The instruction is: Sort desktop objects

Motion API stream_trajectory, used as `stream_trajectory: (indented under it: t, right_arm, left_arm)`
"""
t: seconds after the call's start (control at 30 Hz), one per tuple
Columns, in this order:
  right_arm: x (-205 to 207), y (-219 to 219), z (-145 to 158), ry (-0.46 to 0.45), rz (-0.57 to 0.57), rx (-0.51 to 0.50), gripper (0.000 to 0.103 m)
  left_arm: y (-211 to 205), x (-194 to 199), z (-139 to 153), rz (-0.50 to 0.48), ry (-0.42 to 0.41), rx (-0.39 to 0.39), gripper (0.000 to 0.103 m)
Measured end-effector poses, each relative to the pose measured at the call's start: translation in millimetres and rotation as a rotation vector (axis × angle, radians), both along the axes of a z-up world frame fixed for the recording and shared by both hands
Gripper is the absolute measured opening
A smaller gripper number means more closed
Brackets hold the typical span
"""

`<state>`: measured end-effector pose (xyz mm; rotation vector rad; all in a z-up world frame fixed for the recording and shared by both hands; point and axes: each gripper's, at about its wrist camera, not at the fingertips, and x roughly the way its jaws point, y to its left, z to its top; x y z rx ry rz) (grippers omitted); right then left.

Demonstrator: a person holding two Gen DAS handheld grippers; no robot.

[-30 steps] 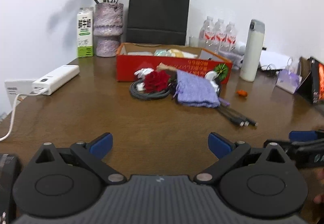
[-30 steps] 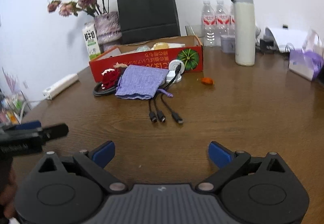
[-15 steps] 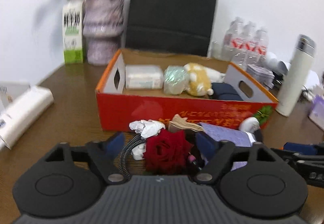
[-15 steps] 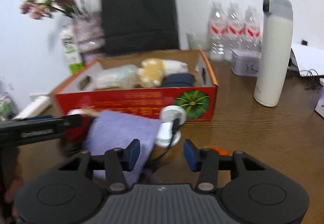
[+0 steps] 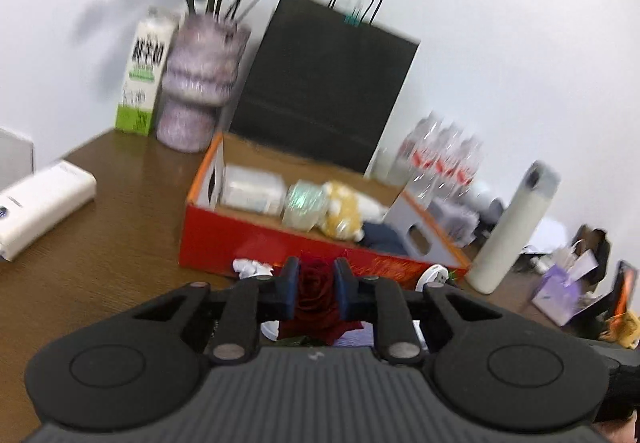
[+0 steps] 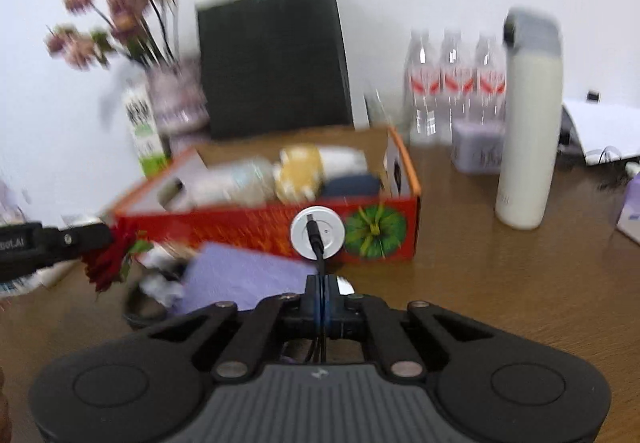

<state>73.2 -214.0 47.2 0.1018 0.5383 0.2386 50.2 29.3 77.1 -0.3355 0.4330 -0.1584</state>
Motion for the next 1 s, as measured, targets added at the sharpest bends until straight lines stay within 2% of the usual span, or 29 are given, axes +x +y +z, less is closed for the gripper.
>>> stream_trajectory:
  t: [0.13, 0.2, 0.23, 0.3, 0.4, 0.47, 0.5, 0.57, 0.63, 0.7, 0.73, 0.83, 0.87, 0.93, 1.0]
  right_arm:
    - [-38, -7, 28, -0.072, 0.021, 0.019, 0.001]
    - [-58, -9, 36, -0.084, 0.044, 0.038, 0.001]
    - [-65, -6, 35, -0.069, 0.063, 0.026, 0.001]
    - [-79, 8, 14, 0.025, 0.121, -0.044, 0.001]
    - [-96, 11, -12, 0.126, 0.135, -0.001, 0.001]
    - [-103, 19, -26, 0.186, 0.141, -0.055, 0.001]
    - [-112, 20, -21, 0.174, 0.156, -0.045, 0.001]
    - [-129, 20, -8, 0.111, 0.213, -0.019, 0.001]
    - [-126, 24, -12, 0.151, 0.176, -0.091, 0.001]
    - [-146, 23, 8, 0.052, 0.205, -0.065, 0.001]
    - [-151, 23, 9, 0.05, 0.23, -0.051, 0.001]
    - [-138, 38, -29, 0.194, 0.218, -0.17, 0.001]
    - [-141, 39, -27, 0.183, 0.223, -0.167, 0.001]
    - [-145, 35, -8, 0.123, 0.242, -0.083, 0.001]
    - [-145, 38, 0, 0.092, 0.265, -0.103, 0.001]
  left_arm:
    - [7, -31, 21, -0.028, -0.004, -0.027, 0.019]
    - [4, -47, 24, -0.044, 0.009, -0.012, 0.019]
    - [0, -54, 22, -0.06, 0.013, 0.01, 0.019]
    - [-10, -70, 12, -0.074, 0.045, 0.057, 0.019]
    - [-15, -86, -12, -0.099, 0.109, 0.038, 0.02]
    - [-18, -89, -27, -0.103, 0.18, 0.056, 0.021]
    - [-18, -93, -32, -0.102, 0.194, 0.058, 0.023]
    - [-17, -105, -33, -0.126, 0.172, 0.059, 0.025]
    - [-18, -111, -30, -0.132, 0.147, 0.06, 0.025]
    - [-21, -117, -26, -0.139, 0.124, 0.081, 0.025]
    - [-21, -120, -25, -0.151, 0.101, 0.084, 0.025]
    - [-28, -115, -25, -0.191, 0.111, 0.06, 0.025]
    - [-31, -115, -27, -0.202, 0.118, 0.056, 0.025]
    - [-38, -115, -31, -0.217, 0.113, 0.066, 0.025]
    - [-44, -112, -35, -0.245, 0.116, 0.083, 0.033]
